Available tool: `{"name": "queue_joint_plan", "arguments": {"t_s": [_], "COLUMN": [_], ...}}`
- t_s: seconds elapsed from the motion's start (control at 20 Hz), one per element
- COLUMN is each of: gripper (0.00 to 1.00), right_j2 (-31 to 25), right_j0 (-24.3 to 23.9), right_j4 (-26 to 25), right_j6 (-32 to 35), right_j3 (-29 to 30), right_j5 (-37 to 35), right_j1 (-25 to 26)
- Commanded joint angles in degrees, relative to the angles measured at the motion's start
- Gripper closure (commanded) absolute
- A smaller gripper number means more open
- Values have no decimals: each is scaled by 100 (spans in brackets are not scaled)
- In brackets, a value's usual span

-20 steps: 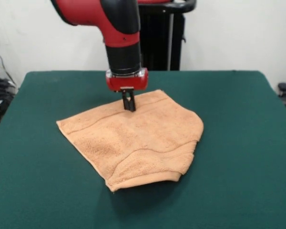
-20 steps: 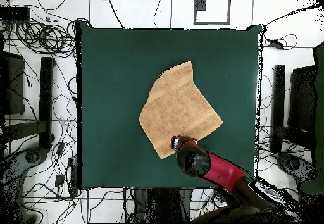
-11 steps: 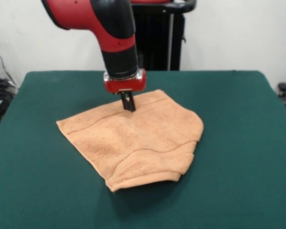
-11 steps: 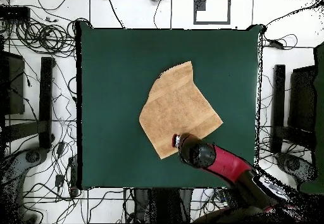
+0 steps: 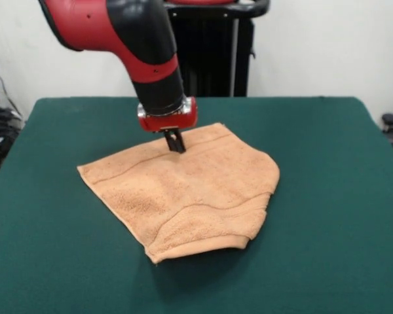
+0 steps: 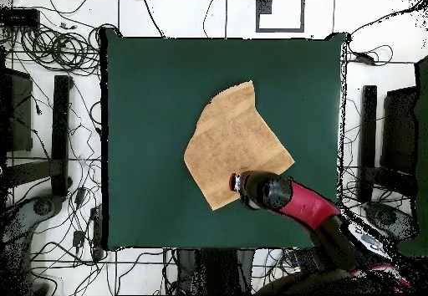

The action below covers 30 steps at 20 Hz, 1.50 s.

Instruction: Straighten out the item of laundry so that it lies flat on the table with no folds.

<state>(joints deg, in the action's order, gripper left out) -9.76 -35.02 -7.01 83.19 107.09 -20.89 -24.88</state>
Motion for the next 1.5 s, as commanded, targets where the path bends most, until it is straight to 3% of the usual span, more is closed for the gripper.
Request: {"name": "queue_joint_plan", "arguments": {"t_s": [0.05,0.55,1.5], "gripper": [100,100,100], "right_j2": [801,325,-455], "right_j0": [-463,-868,-1441], "right_j4": [-717,-1209,-2140], "right_j6": [253,-112,-347], "right_j3": [-1892,-2515,-2964], "right_j5": [1139,669,181], "right_j1": [1726,1953,1960]}}
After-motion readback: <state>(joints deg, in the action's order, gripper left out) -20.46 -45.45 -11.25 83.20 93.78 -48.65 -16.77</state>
